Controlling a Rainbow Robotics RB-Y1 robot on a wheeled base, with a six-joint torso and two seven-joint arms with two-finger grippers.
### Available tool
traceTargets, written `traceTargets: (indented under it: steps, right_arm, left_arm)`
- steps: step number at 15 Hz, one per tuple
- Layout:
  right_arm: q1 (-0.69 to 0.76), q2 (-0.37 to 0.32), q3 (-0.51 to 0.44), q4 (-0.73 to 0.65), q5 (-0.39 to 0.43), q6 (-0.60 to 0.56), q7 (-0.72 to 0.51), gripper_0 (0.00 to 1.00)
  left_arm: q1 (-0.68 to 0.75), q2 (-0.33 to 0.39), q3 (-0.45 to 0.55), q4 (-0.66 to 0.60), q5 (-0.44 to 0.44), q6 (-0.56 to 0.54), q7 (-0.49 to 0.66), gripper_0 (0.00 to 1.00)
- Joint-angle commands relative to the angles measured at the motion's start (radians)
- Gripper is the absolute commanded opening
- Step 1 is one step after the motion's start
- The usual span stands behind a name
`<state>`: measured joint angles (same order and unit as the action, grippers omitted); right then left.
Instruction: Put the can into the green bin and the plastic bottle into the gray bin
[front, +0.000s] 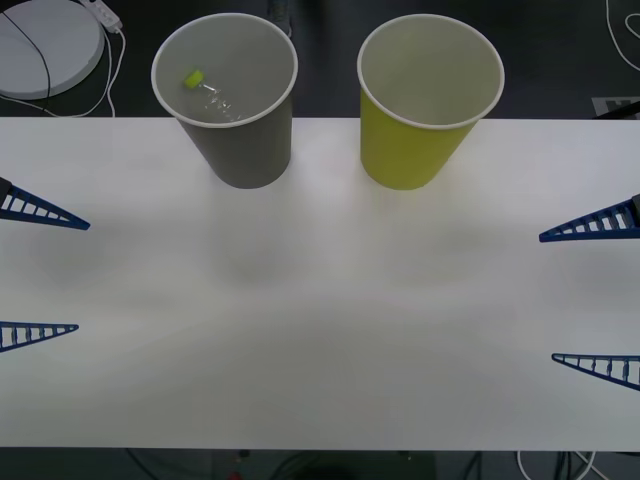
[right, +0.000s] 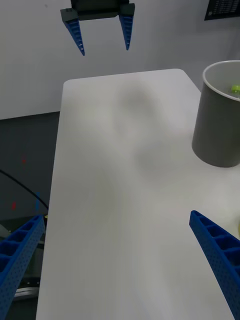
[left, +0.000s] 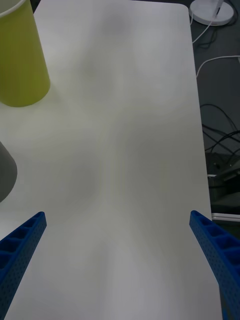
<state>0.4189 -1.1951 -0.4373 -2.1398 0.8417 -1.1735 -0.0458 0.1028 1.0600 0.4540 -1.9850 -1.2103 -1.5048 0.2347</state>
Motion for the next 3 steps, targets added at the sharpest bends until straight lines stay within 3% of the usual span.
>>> traceTargets:
  steps: [1,3]
  right_arm:
    - [0.000,0.000,0.000,0.001,0.000,0.000,0.001,1.00]
    - [0.000,0.000,0.000,0.001,0.000,0.000,0.001,1.00]
  left_arm:
    - [0.000,0.000,0.000,0.000,0.000,0.000,0.000,1.00]
    - [0.000,0.000,0.000,0.000,0.000,0.000,0.000,1.00]
